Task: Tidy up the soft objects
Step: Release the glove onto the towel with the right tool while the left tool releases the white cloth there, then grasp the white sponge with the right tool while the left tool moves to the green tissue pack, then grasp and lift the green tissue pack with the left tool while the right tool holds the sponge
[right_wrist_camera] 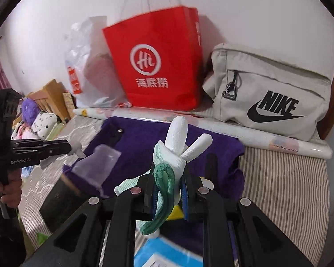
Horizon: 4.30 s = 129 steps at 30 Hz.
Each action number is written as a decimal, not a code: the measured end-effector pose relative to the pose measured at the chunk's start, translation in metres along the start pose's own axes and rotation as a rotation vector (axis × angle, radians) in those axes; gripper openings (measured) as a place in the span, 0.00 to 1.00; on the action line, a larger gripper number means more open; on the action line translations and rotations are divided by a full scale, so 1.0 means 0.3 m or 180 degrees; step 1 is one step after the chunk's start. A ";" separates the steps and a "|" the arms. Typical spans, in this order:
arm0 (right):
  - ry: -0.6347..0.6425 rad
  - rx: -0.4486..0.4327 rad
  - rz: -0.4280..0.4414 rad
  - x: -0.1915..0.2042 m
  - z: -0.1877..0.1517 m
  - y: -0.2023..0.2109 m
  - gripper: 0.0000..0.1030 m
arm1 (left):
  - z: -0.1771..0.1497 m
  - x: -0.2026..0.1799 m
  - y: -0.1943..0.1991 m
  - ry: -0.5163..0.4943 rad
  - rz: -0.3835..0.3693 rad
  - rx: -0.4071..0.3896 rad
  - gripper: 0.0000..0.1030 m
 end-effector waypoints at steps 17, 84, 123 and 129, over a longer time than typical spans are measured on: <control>-0.0061 0.0665 -0.0038 -0.139 0.002 -0.287 0.17 | 0.089 -0.038 -0.307 -0.0216 0.0047 0.0368 0.16; 0.0301 0.0712 0.0073 0.580 -0.852 0.074 0.67 | -0.769 0.206 0.338 0.0721 0.0200 0.0295 0.66; -0.0168 0.0419 -0.0287 0.290 -0.949 0.283 0.49 | -0.831 0.095 0.193 0.0599 0.0562 0.0430 0.49; -0.0222 0.0494 -0.0191 0.273 -0.957 0.264 0.49 | -0.754 0.099 0.287 0.0557 0.0518 0.0219 0.48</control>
Point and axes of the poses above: each gripper's, at about its wrist camera, not at the fingertips, and y roughly against the way its jaws point, x to its left, z to its top, the point moved 2 cm from there along -y, roughly the way its jaws point, and after that the axes turned 13 degrees about z, right-handed, at the moved point
